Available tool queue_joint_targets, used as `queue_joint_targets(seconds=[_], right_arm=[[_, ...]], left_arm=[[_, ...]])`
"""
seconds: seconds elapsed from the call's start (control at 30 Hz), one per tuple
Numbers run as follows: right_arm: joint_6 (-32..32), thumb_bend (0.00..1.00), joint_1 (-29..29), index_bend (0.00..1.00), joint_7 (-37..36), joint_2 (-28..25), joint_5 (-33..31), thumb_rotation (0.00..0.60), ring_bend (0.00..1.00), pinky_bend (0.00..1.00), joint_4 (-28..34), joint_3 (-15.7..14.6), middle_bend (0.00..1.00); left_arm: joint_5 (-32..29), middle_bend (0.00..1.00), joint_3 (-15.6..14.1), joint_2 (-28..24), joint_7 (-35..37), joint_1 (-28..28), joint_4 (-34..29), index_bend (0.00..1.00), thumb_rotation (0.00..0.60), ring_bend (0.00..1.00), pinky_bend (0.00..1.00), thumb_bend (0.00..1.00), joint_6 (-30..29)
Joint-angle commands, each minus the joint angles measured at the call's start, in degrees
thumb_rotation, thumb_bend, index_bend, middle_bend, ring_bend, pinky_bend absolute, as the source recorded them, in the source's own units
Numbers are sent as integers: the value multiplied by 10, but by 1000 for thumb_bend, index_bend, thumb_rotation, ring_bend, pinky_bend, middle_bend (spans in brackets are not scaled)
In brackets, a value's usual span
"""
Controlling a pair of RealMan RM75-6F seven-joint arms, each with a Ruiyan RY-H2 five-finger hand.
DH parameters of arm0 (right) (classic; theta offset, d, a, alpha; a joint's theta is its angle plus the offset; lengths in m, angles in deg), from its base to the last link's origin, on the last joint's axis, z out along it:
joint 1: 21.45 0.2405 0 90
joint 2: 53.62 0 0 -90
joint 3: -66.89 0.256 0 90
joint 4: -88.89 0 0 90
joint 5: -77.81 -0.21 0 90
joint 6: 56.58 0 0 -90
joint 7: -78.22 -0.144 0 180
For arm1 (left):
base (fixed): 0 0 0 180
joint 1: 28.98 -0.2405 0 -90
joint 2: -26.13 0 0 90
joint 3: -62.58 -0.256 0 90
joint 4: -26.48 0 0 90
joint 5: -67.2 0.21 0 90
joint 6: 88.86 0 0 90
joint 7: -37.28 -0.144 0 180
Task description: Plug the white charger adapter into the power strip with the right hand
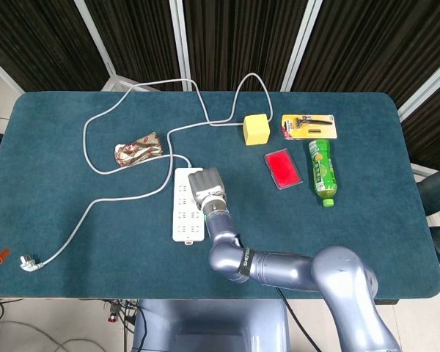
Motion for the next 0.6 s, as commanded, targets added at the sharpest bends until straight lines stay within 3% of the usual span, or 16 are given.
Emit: queue_joint_targets(seconds=[0.03,0.6], right_arm=[[1,500,1,785,-1,1,4,600,535,314,-1,0,597],[7,501,12,797,11,20,13,600,537,314,-15,-5,597]], left_arm=[[0,0,0,0,0,0,0,205,600,0,0,85,0],[-3,0,1,-2,3,0,1,205,600,0,0,85,2]])
